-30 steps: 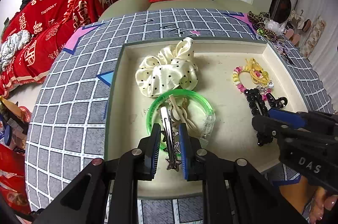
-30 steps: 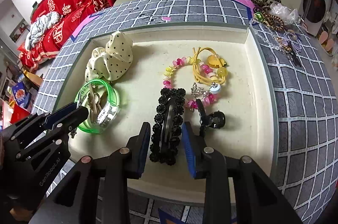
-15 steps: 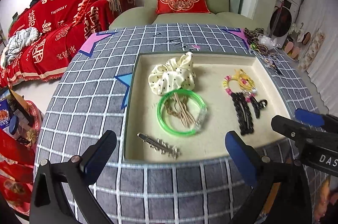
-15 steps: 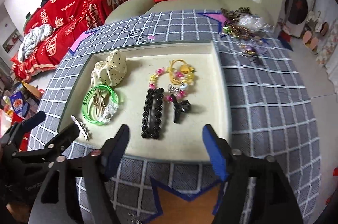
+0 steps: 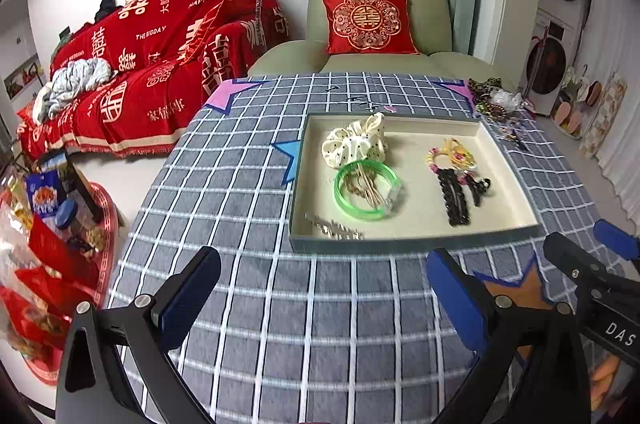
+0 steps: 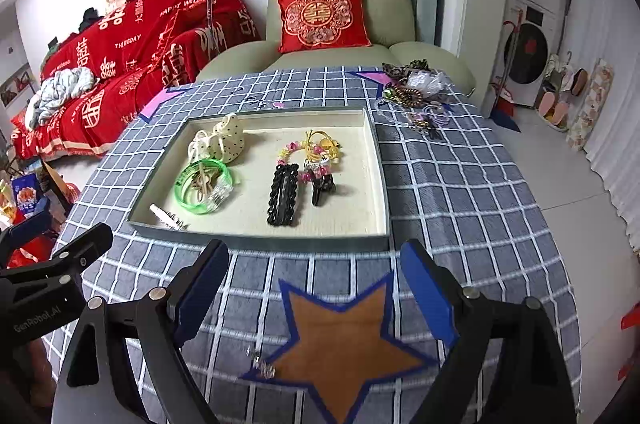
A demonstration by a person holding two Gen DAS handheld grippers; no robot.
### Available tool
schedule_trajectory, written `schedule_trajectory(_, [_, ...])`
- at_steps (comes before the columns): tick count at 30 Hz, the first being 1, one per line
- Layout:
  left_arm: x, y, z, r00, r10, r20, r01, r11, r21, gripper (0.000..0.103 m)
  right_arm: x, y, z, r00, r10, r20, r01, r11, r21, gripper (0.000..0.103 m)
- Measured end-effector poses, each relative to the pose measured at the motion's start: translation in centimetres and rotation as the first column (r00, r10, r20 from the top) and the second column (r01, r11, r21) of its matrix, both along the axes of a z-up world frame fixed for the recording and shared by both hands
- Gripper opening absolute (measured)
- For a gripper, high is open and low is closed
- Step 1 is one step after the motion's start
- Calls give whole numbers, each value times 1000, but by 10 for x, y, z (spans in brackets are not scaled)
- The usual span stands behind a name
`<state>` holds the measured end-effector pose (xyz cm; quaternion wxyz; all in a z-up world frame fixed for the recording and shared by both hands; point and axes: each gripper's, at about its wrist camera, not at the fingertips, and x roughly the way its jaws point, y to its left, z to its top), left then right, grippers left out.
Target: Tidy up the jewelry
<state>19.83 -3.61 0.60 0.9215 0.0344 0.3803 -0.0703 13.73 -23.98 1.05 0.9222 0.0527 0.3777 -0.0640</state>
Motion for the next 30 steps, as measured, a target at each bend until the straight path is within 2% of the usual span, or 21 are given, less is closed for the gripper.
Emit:
schedule_trajectory(5, [-27, 10, 4, 1000, 16, 8, -16, 1000, 2, 103, -29, 9, 9, 999, -4, 34, 4, 1000, -16, 90])
schedule_trajectory(13, [-66, 24, 5, 999, 40, 19, -40, 999, -4, 103, -64, 25, 15, 999, 14, 43, -12, 999, -43, 90])
schedule_trajectory(30, [-85, 27, 17, 998, 41, 51, -42, 999, 12, 103, -85, 31, 27, 997, 7, 79, -3, 999, -52, 90])
